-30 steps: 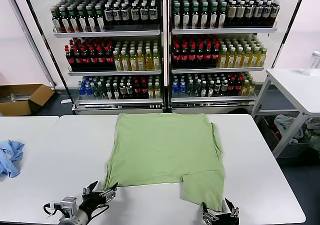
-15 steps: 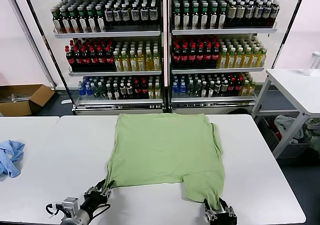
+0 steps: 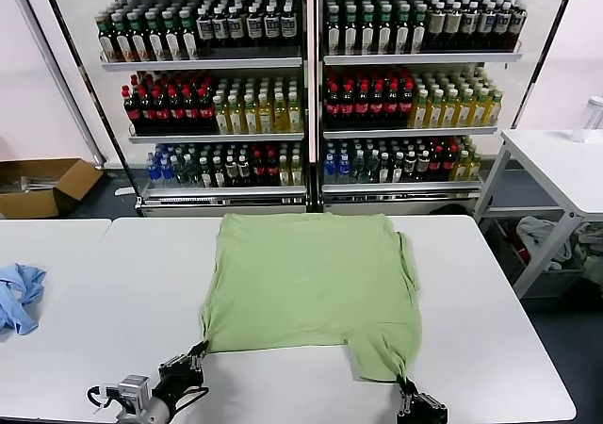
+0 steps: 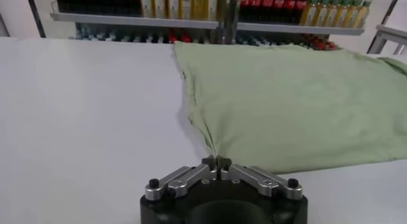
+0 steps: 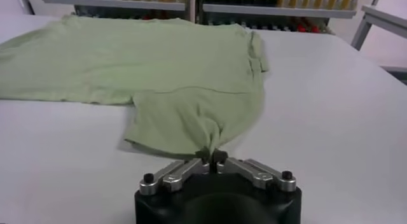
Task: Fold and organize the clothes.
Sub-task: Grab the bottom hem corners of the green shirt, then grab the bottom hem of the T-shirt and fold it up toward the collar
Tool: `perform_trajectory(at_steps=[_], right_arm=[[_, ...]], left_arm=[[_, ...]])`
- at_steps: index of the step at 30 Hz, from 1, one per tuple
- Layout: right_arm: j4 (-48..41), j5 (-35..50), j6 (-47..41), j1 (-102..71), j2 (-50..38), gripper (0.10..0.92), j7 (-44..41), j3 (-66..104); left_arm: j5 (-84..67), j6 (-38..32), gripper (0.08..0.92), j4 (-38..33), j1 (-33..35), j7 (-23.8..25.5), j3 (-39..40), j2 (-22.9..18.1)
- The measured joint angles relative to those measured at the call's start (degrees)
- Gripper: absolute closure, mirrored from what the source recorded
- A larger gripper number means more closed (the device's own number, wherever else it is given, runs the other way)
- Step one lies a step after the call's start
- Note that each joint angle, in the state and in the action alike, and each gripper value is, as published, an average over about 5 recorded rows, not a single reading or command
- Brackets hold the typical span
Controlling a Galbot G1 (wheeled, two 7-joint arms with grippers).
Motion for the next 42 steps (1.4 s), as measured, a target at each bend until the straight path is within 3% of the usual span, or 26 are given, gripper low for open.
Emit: perform_trajectory(at_steps=[11, 21, 31, 42], right_arm=[[3.2, -0.8, 0.7, 2.3, -1.2, 0.919, -1.8, 4.1], [1.0, -1.8, 0.2, 10.8, -2.5, 0.919, -4.0, 6.4], [-6.0, -4.4, 1.4, 22.0, -3.5, 0.919, -7.5, 5.0], [-18.7, -8.2, 3.3, 37.8, -1.6, 0.919, -10.9, -2.4]], left_arm=[[-1.7, -5.0, 0.916, -2.8, -1.3, -0.5, -1.6, 0.5], [-3.5, -6.7, 0.916, -3.4, -5.3, -1.0, -0.3, 0.5], [-3.2, -5.9, 0.916, -0.5, -12.8, -2.4, 2.9, -0.4], [-1.7, -3.6, 0.916, 7.3, -23.8, -3.8, 8.4, -1.7]])
